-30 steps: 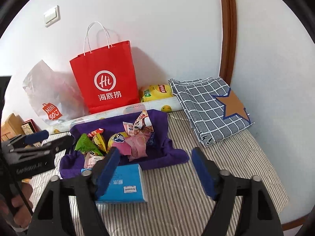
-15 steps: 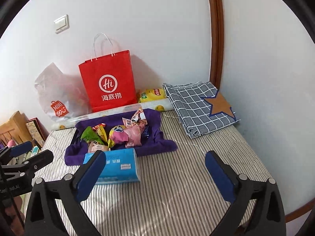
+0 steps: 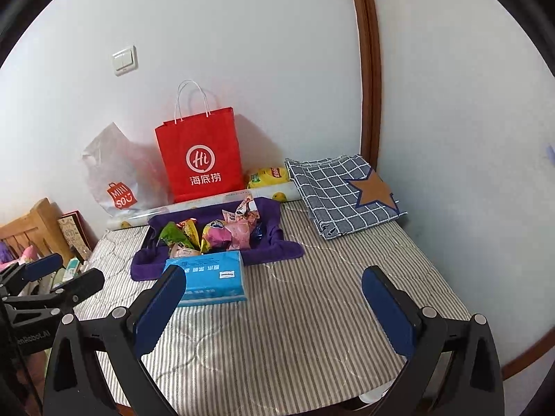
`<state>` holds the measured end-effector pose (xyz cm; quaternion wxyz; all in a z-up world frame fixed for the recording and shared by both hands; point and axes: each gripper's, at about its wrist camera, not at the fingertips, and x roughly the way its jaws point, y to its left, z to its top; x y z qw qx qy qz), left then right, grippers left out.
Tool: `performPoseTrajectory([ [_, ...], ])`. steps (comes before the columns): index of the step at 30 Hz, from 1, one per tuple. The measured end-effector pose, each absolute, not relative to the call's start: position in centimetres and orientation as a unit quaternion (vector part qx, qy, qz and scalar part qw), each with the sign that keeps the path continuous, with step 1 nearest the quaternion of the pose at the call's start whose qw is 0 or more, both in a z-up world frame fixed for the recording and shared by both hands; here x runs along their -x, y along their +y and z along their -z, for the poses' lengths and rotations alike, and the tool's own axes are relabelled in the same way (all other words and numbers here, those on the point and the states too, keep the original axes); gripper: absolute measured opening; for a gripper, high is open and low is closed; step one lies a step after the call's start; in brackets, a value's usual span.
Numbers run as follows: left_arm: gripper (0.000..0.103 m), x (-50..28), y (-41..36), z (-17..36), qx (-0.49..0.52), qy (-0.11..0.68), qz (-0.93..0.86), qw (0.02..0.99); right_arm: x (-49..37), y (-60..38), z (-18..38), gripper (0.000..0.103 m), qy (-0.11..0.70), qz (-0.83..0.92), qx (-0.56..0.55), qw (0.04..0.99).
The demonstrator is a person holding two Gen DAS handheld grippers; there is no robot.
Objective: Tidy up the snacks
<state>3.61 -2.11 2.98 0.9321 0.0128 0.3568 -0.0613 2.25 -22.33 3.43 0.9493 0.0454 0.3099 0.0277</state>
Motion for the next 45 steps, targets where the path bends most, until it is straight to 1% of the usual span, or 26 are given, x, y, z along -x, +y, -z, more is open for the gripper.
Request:
performPoseTrajectory([
  [15, 0.093, -1.7, -2.8, -4.4, -0.010, 0.342, 0.049, 0.938, -0.4, -21.9, -4.1, 0.103, 0.298, -0.028, -0.034, 0.954],
  [45, 0.093, -1.1, -2.2, -4.4, 0.000, 0.342, 0.042, 0.939, 0.7, -21.5, -4.2, 0.103, 0.288, -0.033, -0.033, 0.957],
])
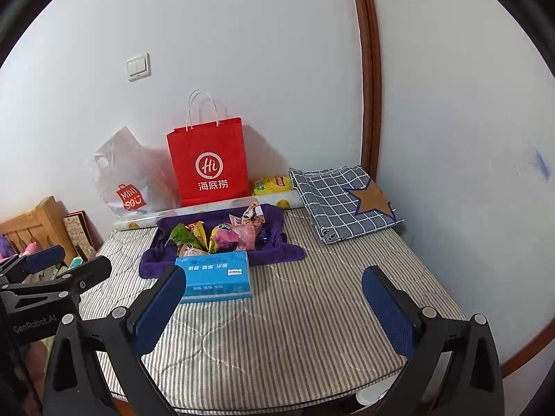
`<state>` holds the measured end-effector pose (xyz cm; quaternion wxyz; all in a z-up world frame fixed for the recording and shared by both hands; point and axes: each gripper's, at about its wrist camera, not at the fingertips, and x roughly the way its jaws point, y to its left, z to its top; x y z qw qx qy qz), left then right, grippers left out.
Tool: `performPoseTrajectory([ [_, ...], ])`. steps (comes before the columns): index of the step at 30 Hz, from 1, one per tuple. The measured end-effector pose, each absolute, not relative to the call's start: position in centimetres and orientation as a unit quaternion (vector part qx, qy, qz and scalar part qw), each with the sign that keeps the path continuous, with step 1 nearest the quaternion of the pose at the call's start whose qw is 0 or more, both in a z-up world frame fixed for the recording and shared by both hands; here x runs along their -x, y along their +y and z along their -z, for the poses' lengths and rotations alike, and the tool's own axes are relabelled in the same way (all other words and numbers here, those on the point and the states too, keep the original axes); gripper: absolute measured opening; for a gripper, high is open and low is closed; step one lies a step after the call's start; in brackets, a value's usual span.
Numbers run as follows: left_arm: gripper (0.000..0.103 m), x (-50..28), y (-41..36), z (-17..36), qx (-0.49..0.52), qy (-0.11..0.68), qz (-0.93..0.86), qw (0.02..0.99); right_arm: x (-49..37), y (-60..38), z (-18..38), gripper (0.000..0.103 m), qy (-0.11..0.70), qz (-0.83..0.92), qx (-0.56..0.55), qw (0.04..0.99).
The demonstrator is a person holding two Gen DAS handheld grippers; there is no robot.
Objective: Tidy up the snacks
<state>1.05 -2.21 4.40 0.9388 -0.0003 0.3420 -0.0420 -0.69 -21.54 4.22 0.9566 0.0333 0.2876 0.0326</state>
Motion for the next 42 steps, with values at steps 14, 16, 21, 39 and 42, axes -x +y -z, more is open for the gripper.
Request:
performPoseTrajectory([
  [14, 0.093, -0.8, -2.0, -4.4, 0.001, 0.342, 0.044, 0.939, 0.9, -21.7, -4.3, 0.103, 0.285, -0.030, -0.037, 0.957],
  [16, 0.093, -0.8, -2.1, -4.4, 0.001, 0.342, 0.045, 0.939, 1.0, -21.7, -4.4, 0.103, 0.284, -0.030, -0.038, 0.957],
  [21, 0.093, -0.7, -2.1, -4.5, 0.002, 0.340, 0.045, 0.939, 1.3, -21.7, -4.5, 0.103, 0.281, -0.031, -0.037, 0.958],
  [39, 0.093, -0.7, -1.9, -4.7, 0.004, 0.340, 0.042, 0.940, 1.7, -21.1, -5.0, 0.103, 0.275, -0.035, -0.034, 0.960],
  [42, 0.093, -0.7, -1.9, -4.7, 0.004, 0.339, 0.042, 0.940, 1.7, -21.1, -5.0, 0.103, 0.275, -0.036, -0.035, 0.960],
])
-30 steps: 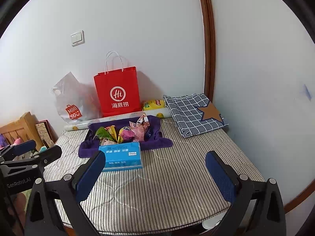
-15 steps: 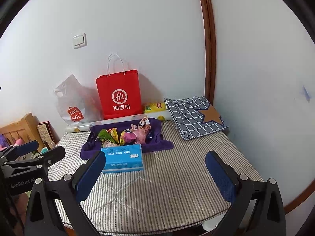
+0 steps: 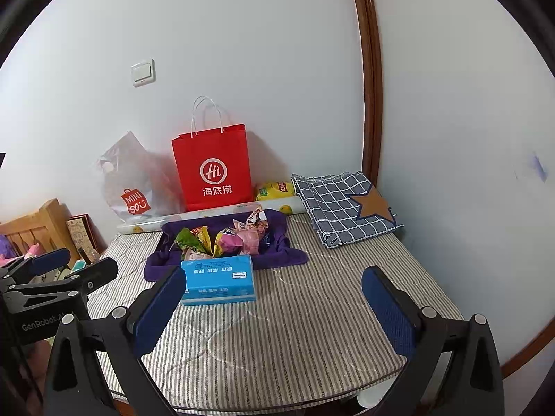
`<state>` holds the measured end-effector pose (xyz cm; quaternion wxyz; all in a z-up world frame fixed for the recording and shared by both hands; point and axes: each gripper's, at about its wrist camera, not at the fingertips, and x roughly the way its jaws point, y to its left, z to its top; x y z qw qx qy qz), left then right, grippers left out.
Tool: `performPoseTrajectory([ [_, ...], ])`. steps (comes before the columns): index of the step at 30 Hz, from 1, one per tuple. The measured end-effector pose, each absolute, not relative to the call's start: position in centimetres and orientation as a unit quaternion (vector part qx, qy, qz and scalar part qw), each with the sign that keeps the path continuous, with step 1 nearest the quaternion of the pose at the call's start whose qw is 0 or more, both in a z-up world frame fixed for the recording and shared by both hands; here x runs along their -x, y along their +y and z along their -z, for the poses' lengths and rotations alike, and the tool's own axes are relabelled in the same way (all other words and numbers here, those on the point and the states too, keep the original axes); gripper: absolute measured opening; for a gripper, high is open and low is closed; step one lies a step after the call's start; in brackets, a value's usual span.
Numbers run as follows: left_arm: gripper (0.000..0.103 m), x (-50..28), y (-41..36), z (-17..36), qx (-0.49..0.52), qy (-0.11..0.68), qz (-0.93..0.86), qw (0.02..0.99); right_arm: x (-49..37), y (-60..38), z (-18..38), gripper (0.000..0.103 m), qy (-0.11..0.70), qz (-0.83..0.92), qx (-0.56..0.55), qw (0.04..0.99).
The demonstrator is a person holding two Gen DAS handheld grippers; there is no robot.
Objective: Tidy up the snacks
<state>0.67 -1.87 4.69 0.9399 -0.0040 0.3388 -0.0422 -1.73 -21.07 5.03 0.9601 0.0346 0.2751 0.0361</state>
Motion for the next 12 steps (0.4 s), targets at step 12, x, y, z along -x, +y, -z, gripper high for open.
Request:
performPoseTrajectory([
  [12, 0.095, -0.56, -1.80, -4.89, 0.003, 0.334, 0.038, 0.942, 1.74, -20.93, -5.07, 0.102, 0.275, -0.037, -0.035, 0.960],
])
